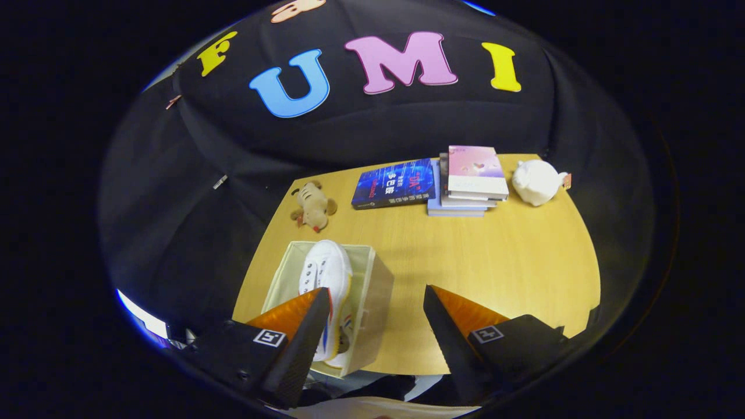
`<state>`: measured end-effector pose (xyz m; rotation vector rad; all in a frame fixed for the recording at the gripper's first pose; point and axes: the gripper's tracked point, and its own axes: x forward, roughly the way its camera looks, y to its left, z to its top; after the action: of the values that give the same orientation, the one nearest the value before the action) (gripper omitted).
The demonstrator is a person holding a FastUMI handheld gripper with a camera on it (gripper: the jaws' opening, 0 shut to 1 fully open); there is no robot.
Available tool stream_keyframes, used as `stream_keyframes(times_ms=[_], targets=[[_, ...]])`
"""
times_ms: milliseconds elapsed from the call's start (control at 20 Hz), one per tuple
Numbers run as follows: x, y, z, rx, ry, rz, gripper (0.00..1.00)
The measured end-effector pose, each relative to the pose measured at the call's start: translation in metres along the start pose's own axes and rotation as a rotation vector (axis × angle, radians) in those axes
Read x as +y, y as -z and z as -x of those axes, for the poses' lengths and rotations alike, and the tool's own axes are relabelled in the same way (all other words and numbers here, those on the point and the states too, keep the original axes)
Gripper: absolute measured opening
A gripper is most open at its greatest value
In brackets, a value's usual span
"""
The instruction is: Open the storage box then place both shoes into the box .Put the left shoe in first, then the right shoe, with the right side of both shoes facing outward in a uniform manner.
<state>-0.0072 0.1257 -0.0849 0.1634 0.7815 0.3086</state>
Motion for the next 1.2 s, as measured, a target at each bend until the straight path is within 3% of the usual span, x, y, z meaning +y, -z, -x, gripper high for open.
stream_keyframes(times_ms=[300,600,1200], targets=[[-0.075,-0.043,0.041,-0.196,0.052,0.113,0.99],[-0.124,-0.093,0.094,-0.392,0.057,0.145,0.99],[-0.152,-0.135,0.151,-0.677,0.112,0.259,0.99]])
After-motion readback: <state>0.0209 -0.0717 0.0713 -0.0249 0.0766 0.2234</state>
